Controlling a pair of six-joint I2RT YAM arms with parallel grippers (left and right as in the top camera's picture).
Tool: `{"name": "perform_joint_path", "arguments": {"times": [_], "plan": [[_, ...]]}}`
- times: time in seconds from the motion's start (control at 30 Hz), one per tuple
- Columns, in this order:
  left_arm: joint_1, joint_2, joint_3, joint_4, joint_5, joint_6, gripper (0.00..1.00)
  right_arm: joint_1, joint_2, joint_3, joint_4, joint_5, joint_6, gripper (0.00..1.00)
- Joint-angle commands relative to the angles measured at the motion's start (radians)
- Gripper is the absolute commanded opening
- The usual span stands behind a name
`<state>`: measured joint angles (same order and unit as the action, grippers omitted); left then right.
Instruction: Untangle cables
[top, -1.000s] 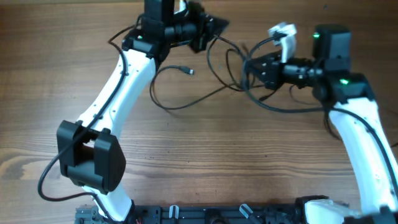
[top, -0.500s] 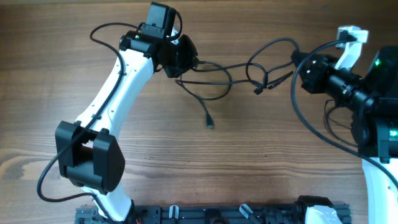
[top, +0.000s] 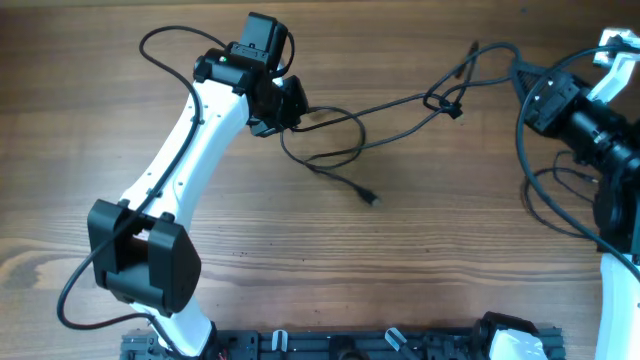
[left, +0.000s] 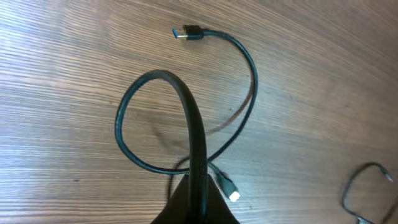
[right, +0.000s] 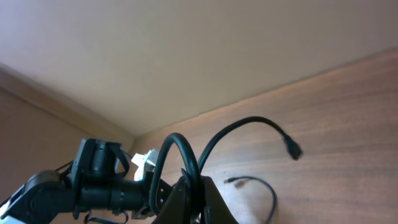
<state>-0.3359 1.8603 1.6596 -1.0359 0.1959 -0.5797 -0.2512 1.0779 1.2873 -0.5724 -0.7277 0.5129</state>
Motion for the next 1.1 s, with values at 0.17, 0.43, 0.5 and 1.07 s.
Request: {"name": "perform_joint_path", "arguments": {"times": [0.17, 0.43, 0.5, 1.07], "plan": [[0.044, 0.008, -0.018, -0.027, -0.303, 0.079, 0.04, -0.157, -0.030, 0.075, -0.108, 0.389, -0.027, 0.04], [0.055, 0.008, -0.018, -0.031, -0.325, 0.079, 0.04, -0.175, -0.028, 0.114, -0.064, 0.409, -0.072, 0.04], [0.055, 0.008, -0.018, -0.030, -0.319, 0.079, 0.04, -0.172, -0.027, 0.119, -0.050, 0.264, -0.109, 0.04], [0.042, -0.370, -0.016, 0.766, 0.607, 0.008, 0.04, -0.084, 0.054, 0.118, -0.203, -0.237, -0.386, 0.43]]}}
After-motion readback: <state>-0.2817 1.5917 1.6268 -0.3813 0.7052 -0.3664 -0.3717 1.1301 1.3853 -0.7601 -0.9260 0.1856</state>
